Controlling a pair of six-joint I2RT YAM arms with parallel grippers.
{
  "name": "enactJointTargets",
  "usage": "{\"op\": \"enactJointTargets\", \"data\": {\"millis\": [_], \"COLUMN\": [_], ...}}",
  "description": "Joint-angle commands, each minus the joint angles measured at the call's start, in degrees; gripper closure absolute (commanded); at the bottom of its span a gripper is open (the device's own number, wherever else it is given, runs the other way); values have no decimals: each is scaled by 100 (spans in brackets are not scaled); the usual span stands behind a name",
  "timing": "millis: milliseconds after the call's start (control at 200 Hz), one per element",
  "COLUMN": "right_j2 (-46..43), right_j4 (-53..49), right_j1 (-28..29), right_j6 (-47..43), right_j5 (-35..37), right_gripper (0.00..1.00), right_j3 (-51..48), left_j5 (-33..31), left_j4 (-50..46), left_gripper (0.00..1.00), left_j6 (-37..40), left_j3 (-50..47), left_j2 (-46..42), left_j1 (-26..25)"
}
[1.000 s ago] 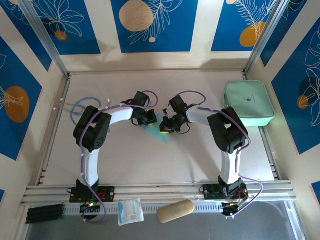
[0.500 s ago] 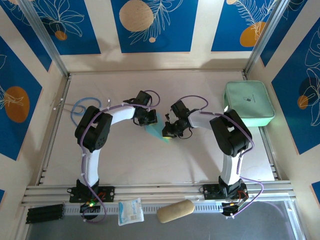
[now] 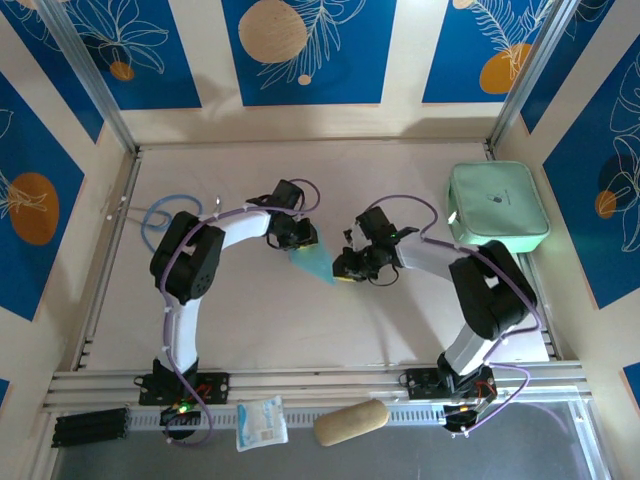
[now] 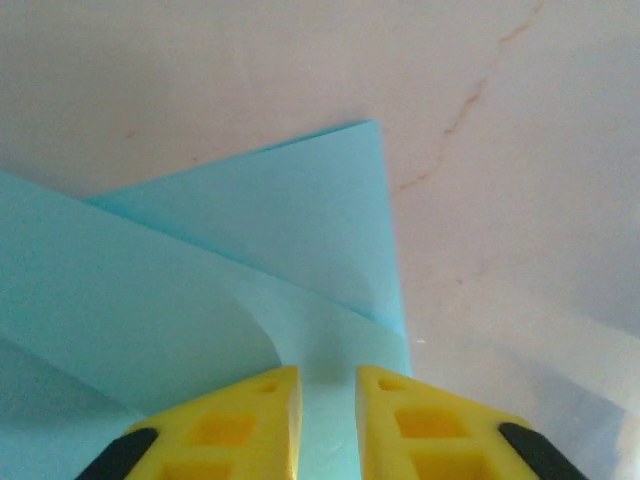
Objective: Fold a paper plane with a square sheet of paper (pick it up from the middle)
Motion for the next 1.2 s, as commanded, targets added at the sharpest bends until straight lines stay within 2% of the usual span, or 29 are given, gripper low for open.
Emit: {"op": "enactJointTargets", "data": {"millis": [0,205,385,910,1191], "right_j2": [-78,764,1272,2000,2187], "right_j4": [382,212,79,-201,-314], "right_j1": [-124,-160,-116,87,193], "right_j6": [311,113,-82,-505,-703], "right_j5": [184,-1,-47,-317,-246], "right_gripper": [72,68,71,77,78], "right_j3": [77,883,1316,1828,1957], "left_j5": [2,-693,-748,-435,127], "left_j4": [249,592,861,1215,1772], "left_gripper": [68,52,45,44,54], "left_j6": [-288,-668,-929,-1225,-1407], "left_j3": [-110,-1001,-1800,-2540,-2710], "left_j2": [-760,-1731,-2260,-2314,-1928], "left_j1": [58,289,502,561,552]}}
